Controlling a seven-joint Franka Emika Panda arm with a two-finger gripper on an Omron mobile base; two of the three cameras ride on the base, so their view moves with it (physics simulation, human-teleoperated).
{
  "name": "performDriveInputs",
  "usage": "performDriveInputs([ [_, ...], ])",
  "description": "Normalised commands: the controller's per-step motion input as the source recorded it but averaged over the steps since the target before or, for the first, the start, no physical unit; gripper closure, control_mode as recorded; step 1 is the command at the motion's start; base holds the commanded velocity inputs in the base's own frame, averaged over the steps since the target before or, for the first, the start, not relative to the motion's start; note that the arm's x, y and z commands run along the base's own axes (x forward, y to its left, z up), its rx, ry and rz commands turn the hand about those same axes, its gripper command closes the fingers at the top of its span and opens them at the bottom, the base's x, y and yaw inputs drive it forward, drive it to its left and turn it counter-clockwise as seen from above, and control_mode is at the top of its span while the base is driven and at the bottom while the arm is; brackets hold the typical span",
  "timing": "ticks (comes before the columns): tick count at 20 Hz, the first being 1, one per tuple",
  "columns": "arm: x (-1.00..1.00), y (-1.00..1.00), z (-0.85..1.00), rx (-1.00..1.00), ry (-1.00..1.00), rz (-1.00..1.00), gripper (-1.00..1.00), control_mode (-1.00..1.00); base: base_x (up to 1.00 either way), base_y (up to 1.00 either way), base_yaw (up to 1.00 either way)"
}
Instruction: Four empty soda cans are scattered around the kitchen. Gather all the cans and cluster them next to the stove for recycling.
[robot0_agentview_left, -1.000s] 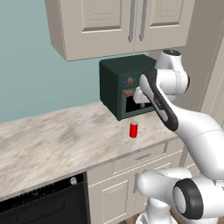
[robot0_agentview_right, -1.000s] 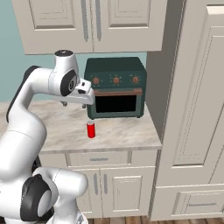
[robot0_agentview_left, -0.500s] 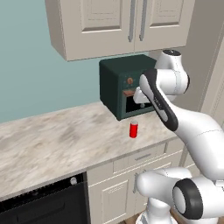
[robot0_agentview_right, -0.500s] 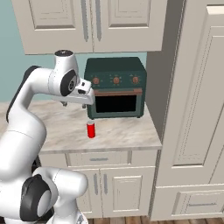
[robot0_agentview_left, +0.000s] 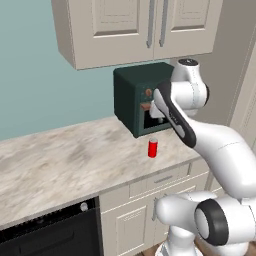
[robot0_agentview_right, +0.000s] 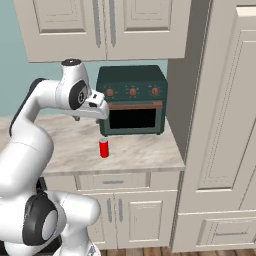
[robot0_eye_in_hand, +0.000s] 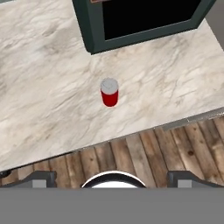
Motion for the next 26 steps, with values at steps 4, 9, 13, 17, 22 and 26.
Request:
performDriveInputs([
  [4,0.18,0.0,-0.19,-0.05,-0.04,0.0,-1.0,-1.0,0.0,0.0,0.0],
  [9,0.2,0.0,-0.22,0.0,-0.09,0.0,-1.0,-1.0,0.0,0.0,0.0],
  [13,0.21,0.0,-0.23,0.0,-0.03,0.0,-1.0,-1.0,0.0,0.0,0.0],
  [17,0.16,0.0,-0.23,0.0,0.01,0.0,-1.0,-1.0,0.0,0.0,0.0],
  [22,0.19,0.0,-0.22,0.01,0.04,0.0,-1.0,-1.0,0.0,0.0,0.0],
  [26,0.16,0.0,-0.21,0.0,0.0,0.0,-1.0,-1.0,0.0,0.0,0.0],
])
